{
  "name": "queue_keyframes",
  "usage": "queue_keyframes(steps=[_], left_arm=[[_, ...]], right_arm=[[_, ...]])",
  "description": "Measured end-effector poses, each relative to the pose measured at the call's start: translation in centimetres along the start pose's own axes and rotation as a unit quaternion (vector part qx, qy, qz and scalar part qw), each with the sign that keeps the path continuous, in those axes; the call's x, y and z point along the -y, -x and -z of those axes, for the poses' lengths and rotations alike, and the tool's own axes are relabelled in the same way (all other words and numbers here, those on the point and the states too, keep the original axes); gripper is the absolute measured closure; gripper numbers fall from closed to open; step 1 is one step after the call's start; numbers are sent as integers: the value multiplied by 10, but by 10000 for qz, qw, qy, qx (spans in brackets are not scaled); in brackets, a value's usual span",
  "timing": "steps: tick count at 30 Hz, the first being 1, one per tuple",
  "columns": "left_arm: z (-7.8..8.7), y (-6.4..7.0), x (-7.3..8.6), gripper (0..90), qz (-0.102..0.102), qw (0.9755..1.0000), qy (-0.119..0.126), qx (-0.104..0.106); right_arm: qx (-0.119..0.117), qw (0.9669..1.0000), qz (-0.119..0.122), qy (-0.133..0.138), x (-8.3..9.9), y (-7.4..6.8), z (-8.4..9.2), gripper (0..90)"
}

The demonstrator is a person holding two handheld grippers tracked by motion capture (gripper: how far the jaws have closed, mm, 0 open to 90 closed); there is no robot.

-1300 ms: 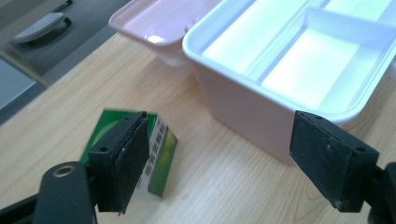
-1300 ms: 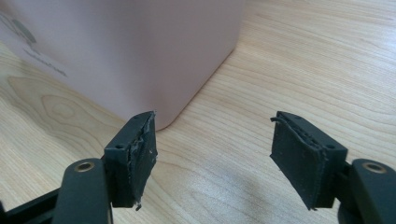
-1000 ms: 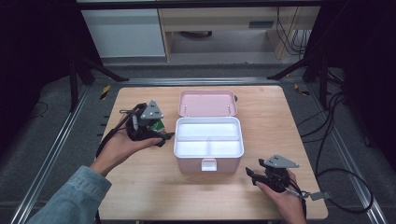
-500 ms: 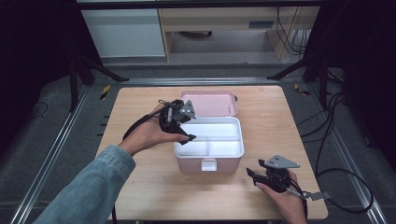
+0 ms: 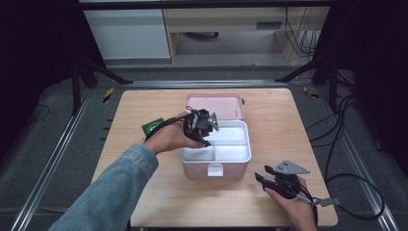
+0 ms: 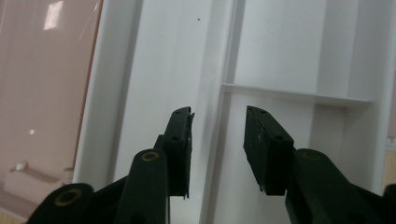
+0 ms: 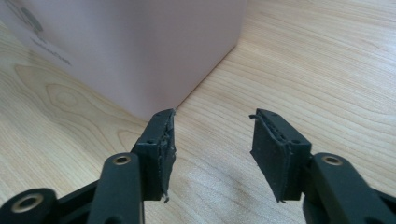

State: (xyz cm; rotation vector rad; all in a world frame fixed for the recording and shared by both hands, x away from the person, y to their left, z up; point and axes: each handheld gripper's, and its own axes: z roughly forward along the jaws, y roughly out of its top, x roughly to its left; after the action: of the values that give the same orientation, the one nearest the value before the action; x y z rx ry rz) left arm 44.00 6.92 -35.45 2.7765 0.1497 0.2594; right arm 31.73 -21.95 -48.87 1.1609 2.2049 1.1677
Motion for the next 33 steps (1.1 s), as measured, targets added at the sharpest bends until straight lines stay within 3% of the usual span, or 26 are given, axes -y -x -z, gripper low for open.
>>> queue_keyframes(steps=[12,25,33], left_arm=[[-16,-11,-6,789,-30,9993,-187,330],[-23,-19,-10,864,-182,9971,-254,687],[-23,-24,-7,888,-276,9957,-124,877]], right_arm=[[-86,9999,63,-40,1,-2,-1,555],[-147,9998,73,-89,2,-2,-2,570],[-145,9998,57,-100,3,-1,-2,571]])
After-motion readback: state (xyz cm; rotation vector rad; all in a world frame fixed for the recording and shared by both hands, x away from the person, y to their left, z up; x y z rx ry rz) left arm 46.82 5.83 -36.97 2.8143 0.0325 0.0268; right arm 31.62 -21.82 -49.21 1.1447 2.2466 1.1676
